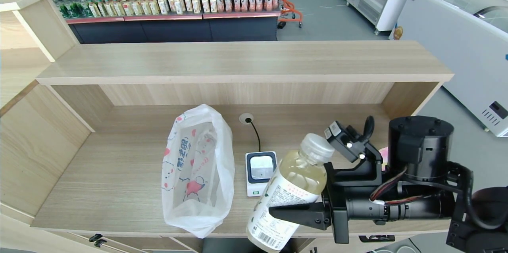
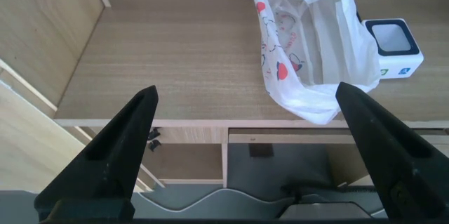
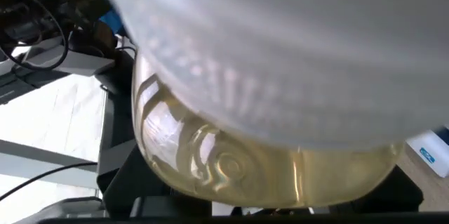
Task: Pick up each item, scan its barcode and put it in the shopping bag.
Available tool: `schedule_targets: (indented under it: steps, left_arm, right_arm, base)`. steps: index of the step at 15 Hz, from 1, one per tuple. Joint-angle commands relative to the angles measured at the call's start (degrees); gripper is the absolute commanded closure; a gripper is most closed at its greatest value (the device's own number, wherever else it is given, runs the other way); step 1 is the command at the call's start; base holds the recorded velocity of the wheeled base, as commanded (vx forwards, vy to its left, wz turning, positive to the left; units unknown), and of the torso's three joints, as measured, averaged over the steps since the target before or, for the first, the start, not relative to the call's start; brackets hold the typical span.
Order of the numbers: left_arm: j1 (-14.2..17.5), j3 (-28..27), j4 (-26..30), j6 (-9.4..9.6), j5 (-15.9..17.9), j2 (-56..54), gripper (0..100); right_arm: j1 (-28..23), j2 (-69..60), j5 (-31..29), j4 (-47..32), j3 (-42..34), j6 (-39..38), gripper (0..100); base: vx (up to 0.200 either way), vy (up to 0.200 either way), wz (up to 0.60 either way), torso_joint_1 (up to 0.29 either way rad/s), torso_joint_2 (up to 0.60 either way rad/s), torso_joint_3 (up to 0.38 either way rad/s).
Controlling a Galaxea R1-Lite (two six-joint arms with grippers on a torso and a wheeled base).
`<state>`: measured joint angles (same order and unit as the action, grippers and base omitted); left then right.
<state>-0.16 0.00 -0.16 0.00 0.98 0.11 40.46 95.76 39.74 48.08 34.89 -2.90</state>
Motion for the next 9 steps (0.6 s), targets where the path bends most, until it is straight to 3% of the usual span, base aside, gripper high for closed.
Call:
schedule_targets:
  steps: [1,9]
  left_arm:
    - [0.0,0.0,0.0,0.0,0.0,0.0,0]
    - [0.0,0.0,0.0,0.0,0.0,0.0,0]
  right_arm:
    - [1.7,0.5,0.0,0.2,0.8,0.2,100]
    - [4.0,3.6,-0.1,0.2,0.2,3.3,100]
  base:
    - [0.0,0.0,0.0,0.0,0.0,0.0]
    - [0.0,0.0,0.0,0.0,0.0,0.0]
